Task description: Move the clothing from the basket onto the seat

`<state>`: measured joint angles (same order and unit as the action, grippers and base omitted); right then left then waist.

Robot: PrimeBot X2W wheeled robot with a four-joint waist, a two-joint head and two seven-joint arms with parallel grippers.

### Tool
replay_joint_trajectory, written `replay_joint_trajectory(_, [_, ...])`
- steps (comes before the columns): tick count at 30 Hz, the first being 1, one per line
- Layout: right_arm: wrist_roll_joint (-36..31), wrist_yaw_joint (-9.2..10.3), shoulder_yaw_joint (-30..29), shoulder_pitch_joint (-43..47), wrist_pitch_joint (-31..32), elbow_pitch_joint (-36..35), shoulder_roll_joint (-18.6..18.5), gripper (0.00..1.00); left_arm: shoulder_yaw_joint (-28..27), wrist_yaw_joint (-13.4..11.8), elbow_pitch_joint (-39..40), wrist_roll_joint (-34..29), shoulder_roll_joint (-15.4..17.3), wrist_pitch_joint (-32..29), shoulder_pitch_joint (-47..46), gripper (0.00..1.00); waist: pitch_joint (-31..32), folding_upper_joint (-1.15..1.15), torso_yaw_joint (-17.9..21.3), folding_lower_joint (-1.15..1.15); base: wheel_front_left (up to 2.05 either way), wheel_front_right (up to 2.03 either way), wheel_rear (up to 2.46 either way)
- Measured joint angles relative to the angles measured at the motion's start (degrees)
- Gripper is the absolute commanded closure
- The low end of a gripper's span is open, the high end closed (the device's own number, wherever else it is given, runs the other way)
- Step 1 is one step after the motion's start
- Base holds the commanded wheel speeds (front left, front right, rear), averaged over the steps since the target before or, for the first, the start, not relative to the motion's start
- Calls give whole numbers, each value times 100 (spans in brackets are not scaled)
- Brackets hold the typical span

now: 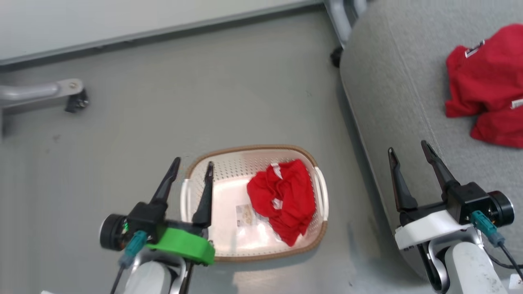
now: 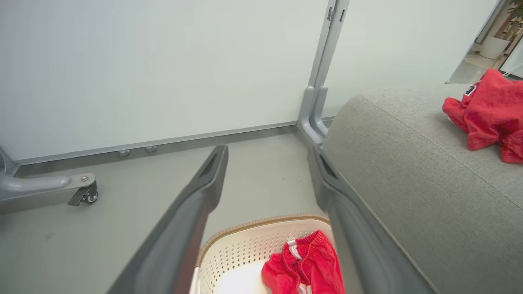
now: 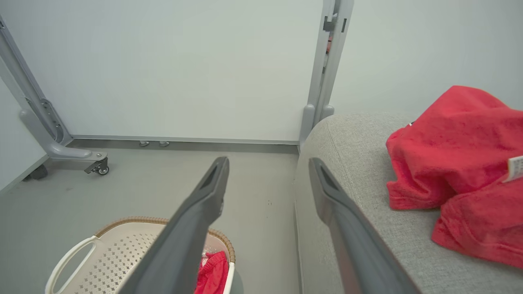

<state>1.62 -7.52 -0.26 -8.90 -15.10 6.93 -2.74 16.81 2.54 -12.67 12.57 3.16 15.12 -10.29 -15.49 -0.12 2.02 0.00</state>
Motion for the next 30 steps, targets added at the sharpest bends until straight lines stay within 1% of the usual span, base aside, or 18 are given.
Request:
replay_joint_trajectory(6, [104, 0, 58, 171, 0, -40, -1, 0, -528, -53, 140, 44, -16, 0, 440, 0, 540, 0, -393, 0, 0, 0, 0])
replay_joint_trajectory(10, [188, 0, -25, 338, 0, -113, -2, 0, -670, 8, 276, 31, -20, 0, 664, 0, 867, 0, -567, 0, 0, 0, 0])
replay_joint_trajectory(14, [203, 0, -156, 581, 0, -172, -3, 0, -724, 71, 432, -102, -21, 0, 886, 0, 1162, 0, -657, 0, 0, 0, 0])
replay_joint_trajectory(16, [223, 0, -186, 700, 0, -210, -4, 0, -725, 78, 471, -207, -22, 0, 972, 0, 1277, 0, -674, 0, 0, 0, 0])
replay_joint_trajectory(24, [288, 0, -171, 1086, 0, -291, -4, 0, -788, 81, 593, -258, -26, 0, 1266, 0, 1599, 0, -588, 0, 0, 0, 0])
replay_joint_trajectory(30, [290, 0, -51, 1243, 0, -328, -4, 0, -821, 152, 627, -350, -27, 0, 1482, 0, 1763, 0, -496, 0, 0, 0, 0])
